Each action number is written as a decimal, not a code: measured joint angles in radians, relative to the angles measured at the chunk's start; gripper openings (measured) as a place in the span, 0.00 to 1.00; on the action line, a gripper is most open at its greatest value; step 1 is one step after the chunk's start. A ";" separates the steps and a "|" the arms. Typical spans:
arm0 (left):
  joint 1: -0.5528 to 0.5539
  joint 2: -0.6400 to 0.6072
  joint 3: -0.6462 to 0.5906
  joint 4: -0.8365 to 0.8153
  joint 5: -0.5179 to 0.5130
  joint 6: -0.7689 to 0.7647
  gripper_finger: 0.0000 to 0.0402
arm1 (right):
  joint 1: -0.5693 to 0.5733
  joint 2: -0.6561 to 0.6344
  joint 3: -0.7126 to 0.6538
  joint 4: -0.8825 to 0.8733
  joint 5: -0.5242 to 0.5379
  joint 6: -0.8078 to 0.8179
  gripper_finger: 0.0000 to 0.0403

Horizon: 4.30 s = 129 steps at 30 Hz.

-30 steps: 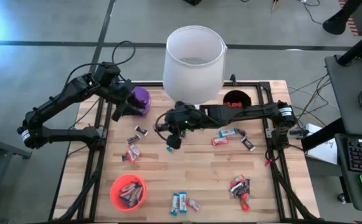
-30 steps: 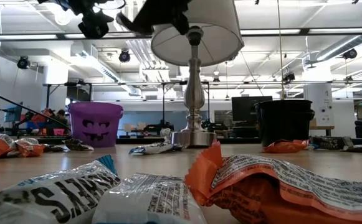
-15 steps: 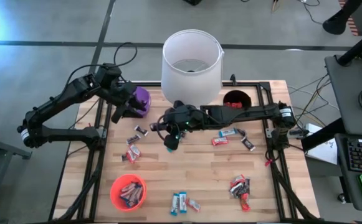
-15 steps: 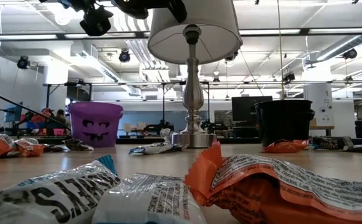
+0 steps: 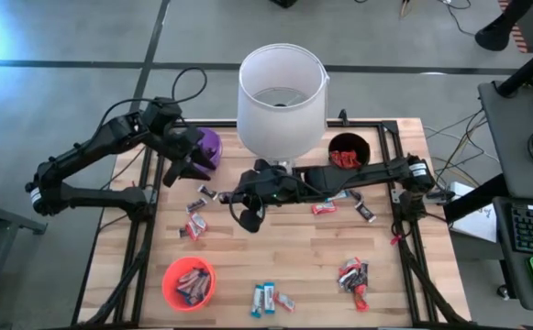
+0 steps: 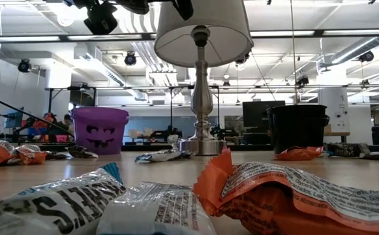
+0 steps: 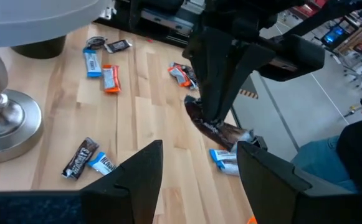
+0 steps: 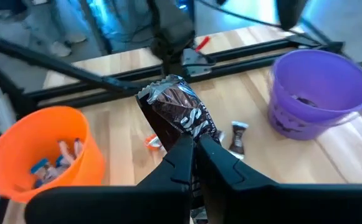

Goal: Organize candy in baskets
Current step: Put the brown chocolate bar into the purple bucket

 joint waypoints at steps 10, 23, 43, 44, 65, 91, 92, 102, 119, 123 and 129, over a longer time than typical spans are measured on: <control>-0.071 -0.002 0.000 0.001 -0.002 -0.003 0.47 | 0.046 0.000 0.076 0.004 0.137 0.020 0.02; -0.169 -0.001 0.000 0.139 -0.009 0.022 0.47 | 0.046 0.012 0.094 0.054 0.181 0.045 0.02; -0.217 0.027 0.000 0.212 -0.009 0.021 0.46 | 0.046 0.019 0.096 0.062 0.190 0.070 0.02; -0.217 0.028 0.000 0.212 -0.009 0.020 0.46 | 0.046 0.019 0.096 0.063 0.190 0.070 0.02; -0.218 0.049 0.001 0.169 -0.043 0.076 0.02 | 0.039 0.020 0.095 0.088 0.158 0.042 0.03; -0.095 0.008 0.001 -0.129 -0.597 0.184 0.01 | 0.097 0.019 0.095 -0.388 0.006 0.209 0.34; -0.076 0.008 0.001 -0.129 -0.597 0.189 0.01 | 0.096 0.019 0.095 -0.435 0.008 0.217 0.34; 0.133 0.025 0.001 -0.131 -0.611 0.242 0.01 | 0.083 0.019 0.043 -0.736 0.059 0.304 0.34; 0.316 0.158 0.000 -0.136 -0.638 0.281 0.01 | 0.083 0.019 -0.068 -0.848 0.059 0.324 0.34; 0.317 0.164 0.000 -0.139 -0.640 0.287 0.05 | 0.083 0.019 -0.070 -0.847 0.059 0.323 0.34; 0.317 0.159 0.000 -0.155 -0.640 0.286 0.19 | 0.083 0.019 -0.070 -0.840 0.059 0.323 0.34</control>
